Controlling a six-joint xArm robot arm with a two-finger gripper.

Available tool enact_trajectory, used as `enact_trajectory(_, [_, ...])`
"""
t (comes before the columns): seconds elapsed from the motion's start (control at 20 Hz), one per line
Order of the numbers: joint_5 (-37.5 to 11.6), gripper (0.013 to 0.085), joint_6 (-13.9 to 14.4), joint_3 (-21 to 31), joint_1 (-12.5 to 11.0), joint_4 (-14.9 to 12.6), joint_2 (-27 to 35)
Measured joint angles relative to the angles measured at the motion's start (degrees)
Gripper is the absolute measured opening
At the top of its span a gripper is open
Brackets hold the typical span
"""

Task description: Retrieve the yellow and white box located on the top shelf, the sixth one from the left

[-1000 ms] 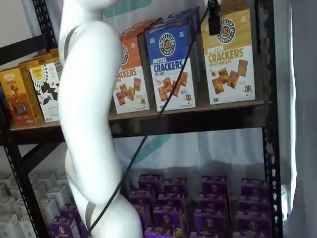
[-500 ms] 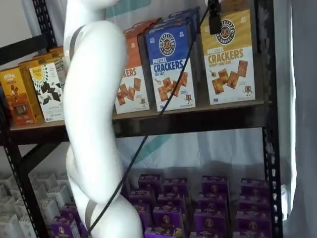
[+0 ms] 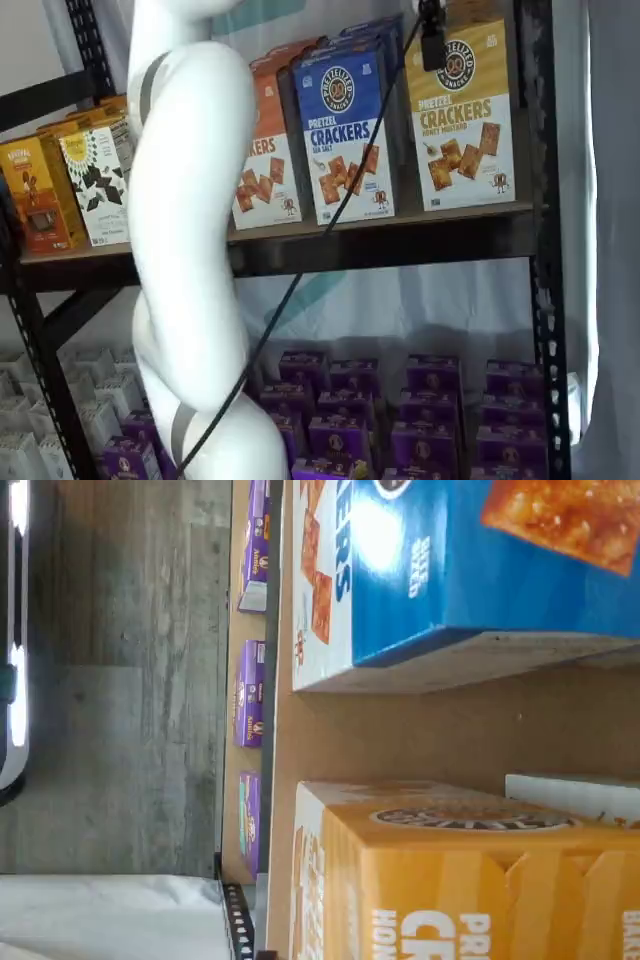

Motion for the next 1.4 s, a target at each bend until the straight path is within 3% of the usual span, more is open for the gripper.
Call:
enact_trajectory(0.25, [0.15,0.0850,0.06,0.07,0.10,-0.17,0.03])
enact_trajectory(0.35, [0.00,0.0770,0.07,0.27,0.14,-0.19,-0.08])
enact_trajectory(0.45, [0.03,0.0770,0.10,0.26,0.17,-0.20,-0.08])
enact_trajectory(0.5, [0.16,0.0730,0.14,0.13,0.20,-0.25,0.00])
enact_trajectory(0.9, [0.70,0.0730,0.19,-0.74,0.10,-0.04,0.45])
enact_trajectory(1.05, [0.79,0.0650,0.10,-0.92,-0.13,0.30,0.52])
enact_trajectory(1.4, [0.70,0.0650,0.01,-0.82,-0.11,0.10,0.45])
